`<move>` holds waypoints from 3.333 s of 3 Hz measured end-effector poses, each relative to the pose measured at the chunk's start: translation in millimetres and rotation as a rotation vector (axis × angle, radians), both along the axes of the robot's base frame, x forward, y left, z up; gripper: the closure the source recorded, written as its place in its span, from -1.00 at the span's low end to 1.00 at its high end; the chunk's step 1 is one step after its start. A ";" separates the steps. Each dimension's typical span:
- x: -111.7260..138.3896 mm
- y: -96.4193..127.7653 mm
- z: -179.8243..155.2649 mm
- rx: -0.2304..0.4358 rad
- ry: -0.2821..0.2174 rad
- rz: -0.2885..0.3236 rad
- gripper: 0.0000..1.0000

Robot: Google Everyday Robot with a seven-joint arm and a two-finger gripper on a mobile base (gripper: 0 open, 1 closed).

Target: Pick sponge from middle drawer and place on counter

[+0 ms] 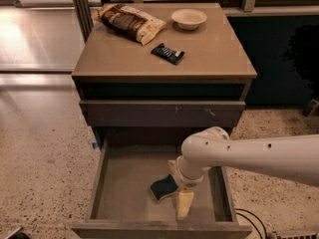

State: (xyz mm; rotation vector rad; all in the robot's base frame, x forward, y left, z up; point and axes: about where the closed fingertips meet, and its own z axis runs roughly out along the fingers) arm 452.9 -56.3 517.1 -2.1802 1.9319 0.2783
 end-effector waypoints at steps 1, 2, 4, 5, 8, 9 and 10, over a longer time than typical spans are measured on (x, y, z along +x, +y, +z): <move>1.2 -2.9 -8.2 0.011 0.005 -0.008 -1.00; 4.2 -5.7 -37.4 0.053 0.019 -0.019 -1.00; 28.6 24.2 -102.1 0.135 0.072 0.013 -1.00; 29.7 25.5 -106.0 0.129 0.077 0.010 -1.00; 65.2 46.1 -153.1 0.109 0.105 -0.031 -1.00; 67.4 45.8 -166.8 0.102 0.122 -0.043 -1.00; 67.5 45.8 -167.7 0.102 0.123 -0.043 -0.66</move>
Offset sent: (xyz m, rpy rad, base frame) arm 0.0109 -0.0110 -0.0809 0.1200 0.0359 -0.0394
